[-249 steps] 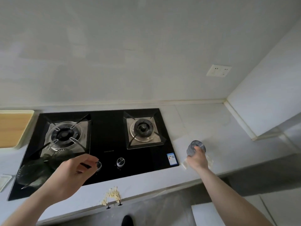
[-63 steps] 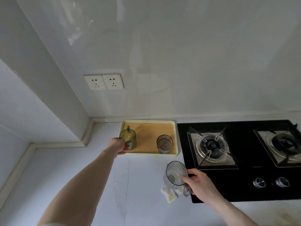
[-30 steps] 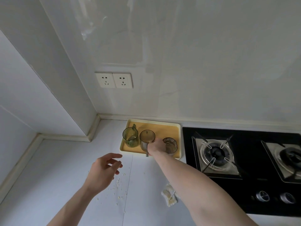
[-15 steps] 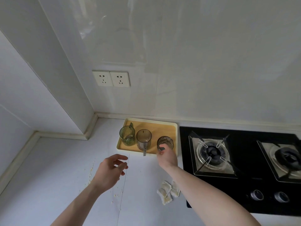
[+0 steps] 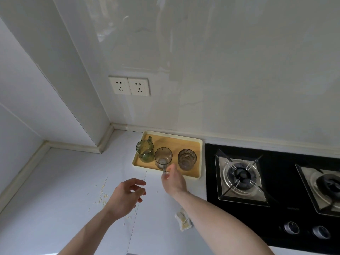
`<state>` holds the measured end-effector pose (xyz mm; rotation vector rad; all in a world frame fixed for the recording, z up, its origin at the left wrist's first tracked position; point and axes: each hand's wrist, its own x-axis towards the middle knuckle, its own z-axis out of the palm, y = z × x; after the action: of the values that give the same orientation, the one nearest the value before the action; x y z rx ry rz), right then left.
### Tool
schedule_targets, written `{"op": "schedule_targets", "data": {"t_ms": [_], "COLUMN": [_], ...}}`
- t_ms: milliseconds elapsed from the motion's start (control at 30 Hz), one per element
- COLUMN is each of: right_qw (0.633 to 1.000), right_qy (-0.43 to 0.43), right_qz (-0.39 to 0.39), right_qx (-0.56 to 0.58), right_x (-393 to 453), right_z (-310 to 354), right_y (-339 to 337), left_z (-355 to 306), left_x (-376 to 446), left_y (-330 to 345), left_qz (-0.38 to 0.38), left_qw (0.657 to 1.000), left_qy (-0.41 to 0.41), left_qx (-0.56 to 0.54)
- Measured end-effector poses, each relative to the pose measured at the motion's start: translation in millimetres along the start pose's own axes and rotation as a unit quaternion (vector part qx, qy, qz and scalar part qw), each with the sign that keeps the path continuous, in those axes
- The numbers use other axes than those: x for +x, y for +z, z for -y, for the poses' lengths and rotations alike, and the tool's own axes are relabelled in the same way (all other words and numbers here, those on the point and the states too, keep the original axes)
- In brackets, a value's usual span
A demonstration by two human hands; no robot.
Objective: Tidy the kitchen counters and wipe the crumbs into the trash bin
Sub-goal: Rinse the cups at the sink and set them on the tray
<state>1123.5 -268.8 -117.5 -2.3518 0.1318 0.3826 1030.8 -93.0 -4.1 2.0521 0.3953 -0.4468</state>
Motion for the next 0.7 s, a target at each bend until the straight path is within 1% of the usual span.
{"op": "schedule_targets", "data": {"t_ms": [67, 100, 167, 267, 400, 533, 700], "right_qw": [0.998, 0.997, 0.997, 0.997, 0.992, 0.994, 0.991], "right_qy": [-0.011, -0.016, -0.017, 0.007, 0.022, 0.030, 0.059], "right_qz": [0.061, 0.074, 0.075, 0.071, 0.122, 0.105, 0.062], "right_qx": [-0.009, -0.007, -0.006, -0.004, -0.014, -0.001, 0.099], "right_x": [2, 4, 8, 12, 3, -37, -139], "right_z": [4, 7, 13, 16, 5, -15, -56], "right_y": [9, 11, 13, 7, -6, -22, -50], "left_z": [6, 8, 12, 17, 20, 20, 21], "left_x": [-11, -16, -25, -36, -45, -52, -71], "left_y": [-4, -7, -13, -20, -21, -17, -2], "left_qz": [-0.006, -0.010, -0.017, -0.025, -0.024, 0.000, 0.041], "left_qw": [1.000, 1.000, 0.999, 0.999, 0.999, 1.000, 0.994], "left_qy": [-0.008, -0.010, -0.011, -0.010, 0.001, 0.028, 0.093], "left_qx": [-0.014, -0.020, -0.030, -0.038, -0.031, -0.004, 0.050]}}
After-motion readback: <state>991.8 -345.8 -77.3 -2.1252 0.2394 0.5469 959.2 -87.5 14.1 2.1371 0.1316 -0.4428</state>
